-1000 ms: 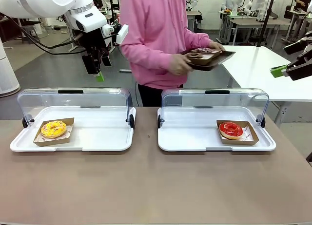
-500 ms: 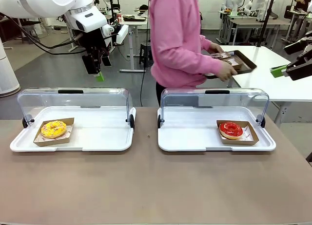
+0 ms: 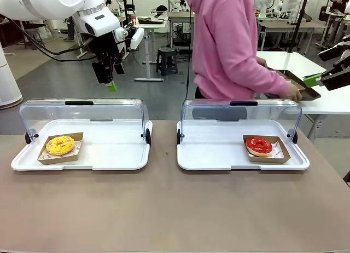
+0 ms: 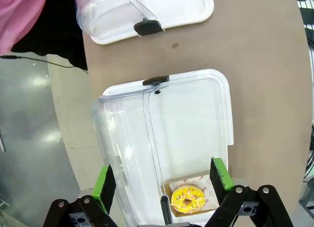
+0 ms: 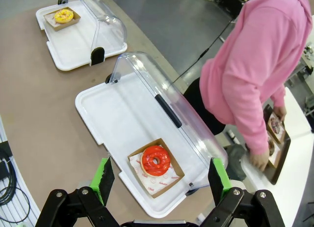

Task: Provide the desired donut to the person.
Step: Place the picked Paper togo box onto the Handle tray extended by the person.

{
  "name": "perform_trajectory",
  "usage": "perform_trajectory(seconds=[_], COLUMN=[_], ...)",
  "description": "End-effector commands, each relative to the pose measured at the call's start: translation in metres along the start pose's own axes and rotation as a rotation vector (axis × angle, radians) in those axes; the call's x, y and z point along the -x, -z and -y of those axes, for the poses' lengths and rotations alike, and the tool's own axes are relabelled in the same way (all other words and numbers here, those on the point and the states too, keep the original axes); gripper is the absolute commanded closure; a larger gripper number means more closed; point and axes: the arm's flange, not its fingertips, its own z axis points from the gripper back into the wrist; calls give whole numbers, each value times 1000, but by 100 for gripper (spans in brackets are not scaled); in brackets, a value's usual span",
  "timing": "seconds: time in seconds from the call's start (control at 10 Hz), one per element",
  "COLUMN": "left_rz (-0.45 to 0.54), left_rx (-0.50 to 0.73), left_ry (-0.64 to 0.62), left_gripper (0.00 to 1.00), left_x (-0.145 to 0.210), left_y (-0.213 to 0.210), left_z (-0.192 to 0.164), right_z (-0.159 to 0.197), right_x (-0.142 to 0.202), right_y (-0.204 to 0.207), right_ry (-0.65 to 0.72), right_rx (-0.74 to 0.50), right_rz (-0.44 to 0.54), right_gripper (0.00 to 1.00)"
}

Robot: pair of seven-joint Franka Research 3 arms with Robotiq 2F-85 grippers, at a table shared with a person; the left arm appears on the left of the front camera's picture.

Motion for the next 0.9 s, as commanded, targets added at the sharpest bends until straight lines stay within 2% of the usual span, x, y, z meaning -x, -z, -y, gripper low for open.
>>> perform_trajectory(seconds=[0.0, 0.1, 0.2, 0.4, 0.8], left_rz=[15, 81, 196, 317, 557], left_rx=[-1, -11, -10, -16, -101], left_ry=[-40, -101, -180, -325, -593], left_gripper=[0, 0, 0, 0, 0], left_x=[18, 47, 85, 138, 208], left_y=[-16, -36, -52, -62, -59], left_z=[11, 26, 49, 92, 164], right_z=[-1, -1, -1, -1, -1], right_x=[1, 1, 1, 1, 1], right_y=[1, 1, 1, 1, 1], right_ry=[3, 3, 3, 3, 3], right_rx=[1, 1, 1, 1, 1], right_rz=[-21, -21, -21, -21, -21], right_gripper=[0, 0, 0, 0, 0])
